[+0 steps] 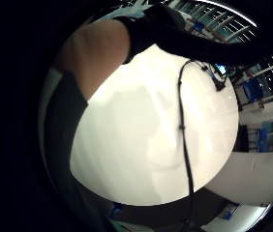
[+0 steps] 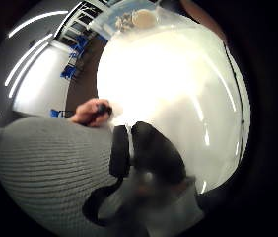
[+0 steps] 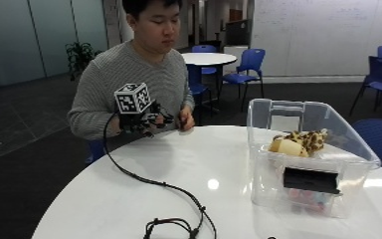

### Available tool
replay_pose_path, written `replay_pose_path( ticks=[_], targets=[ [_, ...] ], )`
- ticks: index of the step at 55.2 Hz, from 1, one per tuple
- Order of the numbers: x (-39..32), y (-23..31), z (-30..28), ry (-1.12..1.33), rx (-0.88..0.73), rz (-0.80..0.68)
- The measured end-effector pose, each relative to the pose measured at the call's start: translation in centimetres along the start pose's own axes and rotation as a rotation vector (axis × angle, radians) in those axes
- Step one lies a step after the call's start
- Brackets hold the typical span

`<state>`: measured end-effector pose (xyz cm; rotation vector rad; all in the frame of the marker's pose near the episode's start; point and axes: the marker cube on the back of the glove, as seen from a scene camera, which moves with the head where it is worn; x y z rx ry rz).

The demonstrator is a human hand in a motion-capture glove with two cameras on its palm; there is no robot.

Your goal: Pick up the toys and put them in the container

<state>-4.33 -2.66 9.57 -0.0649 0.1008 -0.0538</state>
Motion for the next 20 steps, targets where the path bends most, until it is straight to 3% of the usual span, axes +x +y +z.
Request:
replay_pose_path(
  ticks=[20],
  targets=[
    [0.2,2.1,1.8,-0.019,-0.040,0.070]
  ],
)
